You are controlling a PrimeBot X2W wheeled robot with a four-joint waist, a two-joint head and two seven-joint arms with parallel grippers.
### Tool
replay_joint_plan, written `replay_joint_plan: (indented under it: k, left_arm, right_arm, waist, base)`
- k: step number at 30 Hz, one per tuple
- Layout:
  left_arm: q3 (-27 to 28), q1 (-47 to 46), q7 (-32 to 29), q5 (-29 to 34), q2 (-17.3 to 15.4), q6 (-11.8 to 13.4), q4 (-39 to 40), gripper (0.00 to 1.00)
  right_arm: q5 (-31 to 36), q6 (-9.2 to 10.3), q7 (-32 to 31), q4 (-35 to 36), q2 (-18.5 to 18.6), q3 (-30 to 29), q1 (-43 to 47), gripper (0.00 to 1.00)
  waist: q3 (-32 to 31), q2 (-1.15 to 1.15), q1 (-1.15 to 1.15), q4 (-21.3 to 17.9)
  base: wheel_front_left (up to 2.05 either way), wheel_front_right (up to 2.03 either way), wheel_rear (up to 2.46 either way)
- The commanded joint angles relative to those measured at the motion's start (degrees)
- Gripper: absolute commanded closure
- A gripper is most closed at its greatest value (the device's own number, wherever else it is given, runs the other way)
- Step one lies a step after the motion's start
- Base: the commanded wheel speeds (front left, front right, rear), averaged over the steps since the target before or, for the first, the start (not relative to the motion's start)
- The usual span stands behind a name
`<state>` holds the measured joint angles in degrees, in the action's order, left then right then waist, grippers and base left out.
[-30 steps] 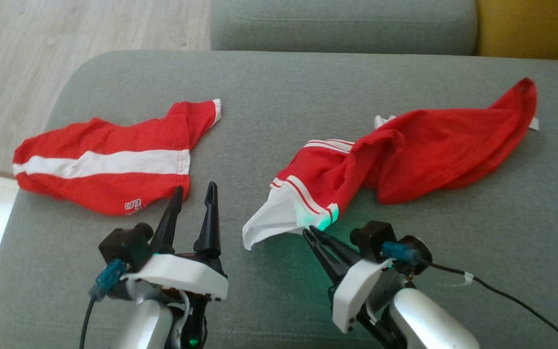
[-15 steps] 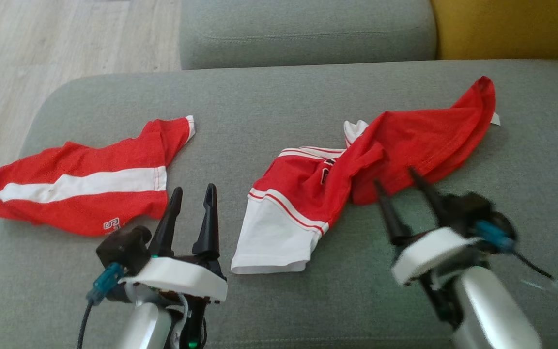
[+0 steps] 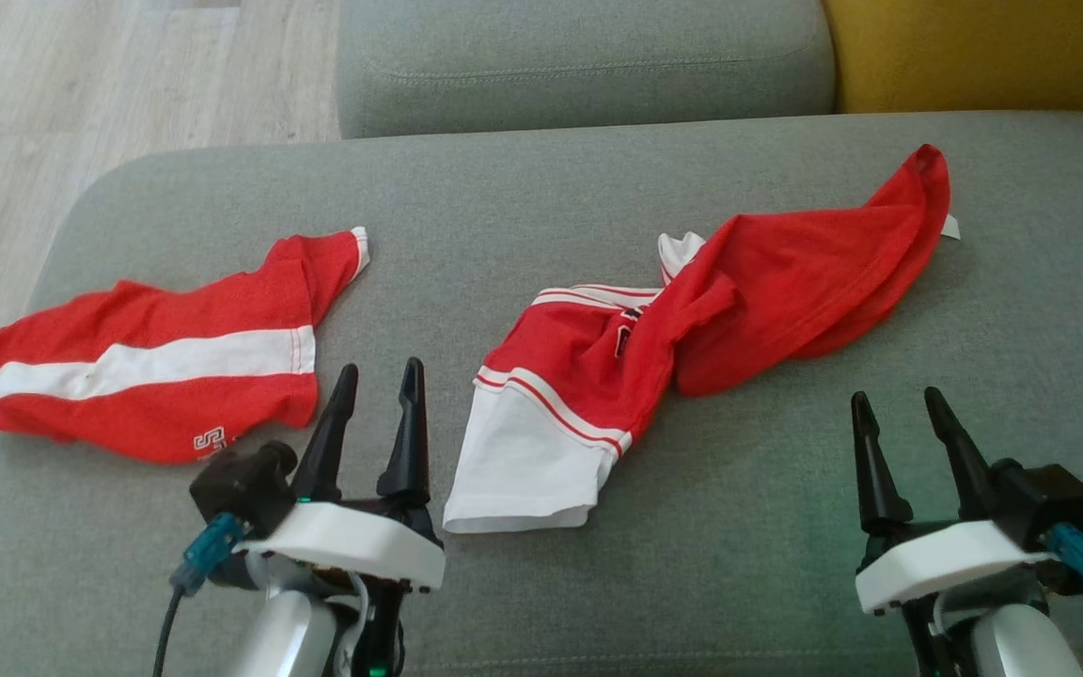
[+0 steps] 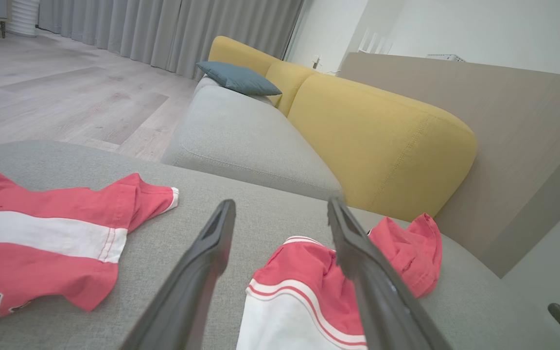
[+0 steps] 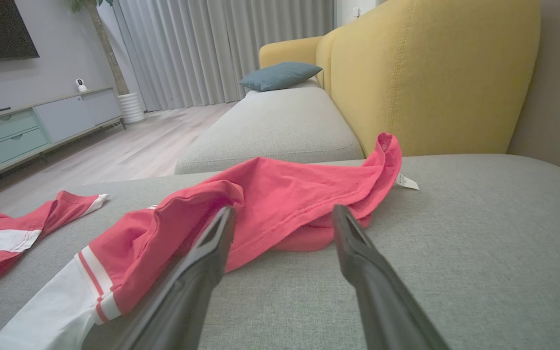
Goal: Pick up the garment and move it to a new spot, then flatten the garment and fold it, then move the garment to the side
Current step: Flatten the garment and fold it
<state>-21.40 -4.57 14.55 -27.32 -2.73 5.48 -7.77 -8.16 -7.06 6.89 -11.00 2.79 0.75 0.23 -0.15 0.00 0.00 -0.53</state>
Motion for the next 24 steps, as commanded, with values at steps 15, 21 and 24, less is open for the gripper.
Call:
replay_joint_plan:
  k: [15,21,24]
  left_arm:
    - [-0.09,-3.98,0.45,1.53,-0.15,-0.64,0.87,0.00]
    - [-0.52,-5.64,0.45,1.77,-0.15,-0.72,0.53,0.00]
    - [-0.61,-6.16,0.45,1.77,-0.15,-0.70,0.32,0.00]
  right_arm:
    - [-14.21,-0.43,-3.64,-12.90,0.09,0.32,-12.73,0.00]
    - [-19.31,-0.43,-2.71,-21.29,0.09,0.55,-18.96,0.00]
    - [-19.94,-0.43,-1.22,-24.59,0.09,0.86,-21.28,0.00]
  waist:
    - [6.03,0.00,0.00,5.56]
    - [8.77,0.00,0.00,8.12]
    - [9.41,0.00,0.00,8.94]
  base:
    - [0.00,0.00,0.00]
    - [0.00,0.00,0.00]
    - [0.00,0.00,0.00]
